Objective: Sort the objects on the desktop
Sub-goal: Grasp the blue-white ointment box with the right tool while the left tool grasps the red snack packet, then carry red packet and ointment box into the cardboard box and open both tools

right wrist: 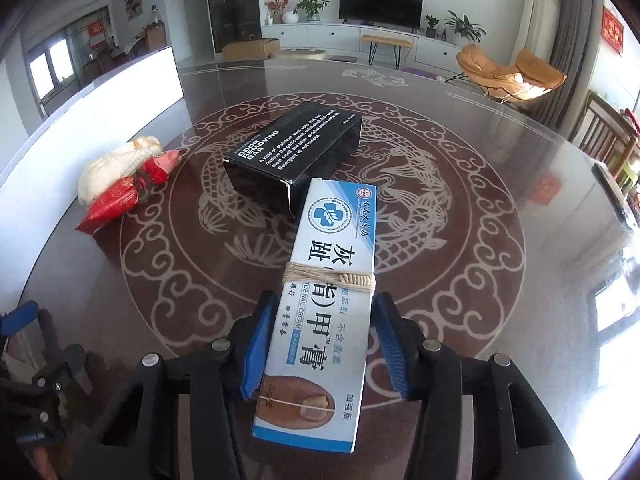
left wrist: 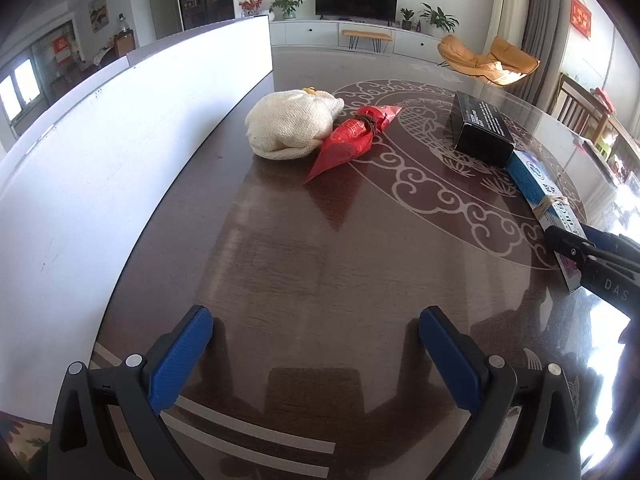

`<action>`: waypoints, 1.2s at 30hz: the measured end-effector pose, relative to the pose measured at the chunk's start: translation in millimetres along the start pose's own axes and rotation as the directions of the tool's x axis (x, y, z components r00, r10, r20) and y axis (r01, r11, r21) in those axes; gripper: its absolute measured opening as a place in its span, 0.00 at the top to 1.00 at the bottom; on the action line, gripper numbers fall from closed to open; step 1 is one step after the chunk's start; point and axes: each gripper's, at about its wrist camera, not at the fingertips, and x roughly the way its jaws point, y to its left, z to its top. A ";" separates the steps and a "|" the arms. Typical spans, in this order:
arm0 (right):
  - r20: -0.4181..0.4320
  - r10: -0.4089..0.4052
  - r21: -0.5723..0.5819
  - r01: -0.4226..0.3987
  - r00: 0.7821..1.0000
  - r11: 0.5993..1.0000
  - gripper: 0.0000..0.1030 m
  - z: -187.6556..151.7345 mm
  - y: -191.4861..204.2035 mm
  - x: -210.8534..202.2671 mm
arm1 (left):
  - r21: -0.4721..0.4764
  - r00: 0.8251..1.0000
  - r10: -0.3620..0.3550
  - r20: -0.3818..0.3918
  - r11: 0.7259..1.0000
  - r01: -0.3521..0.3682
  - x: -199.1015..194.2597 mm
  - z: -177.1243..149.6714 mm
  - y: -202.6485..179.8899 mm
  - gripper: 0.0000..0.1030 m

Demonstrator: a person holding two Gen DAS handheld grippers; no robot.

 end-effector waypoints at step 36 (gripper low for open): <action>-0.161 0.067 -0.102 -0.084 0.985 0.991 0.38 32.3 -1.7 9.5 | 0.212 0.991 -0.129 -0.045 0.968 0.136 6.2 23.6 -19.1 0.81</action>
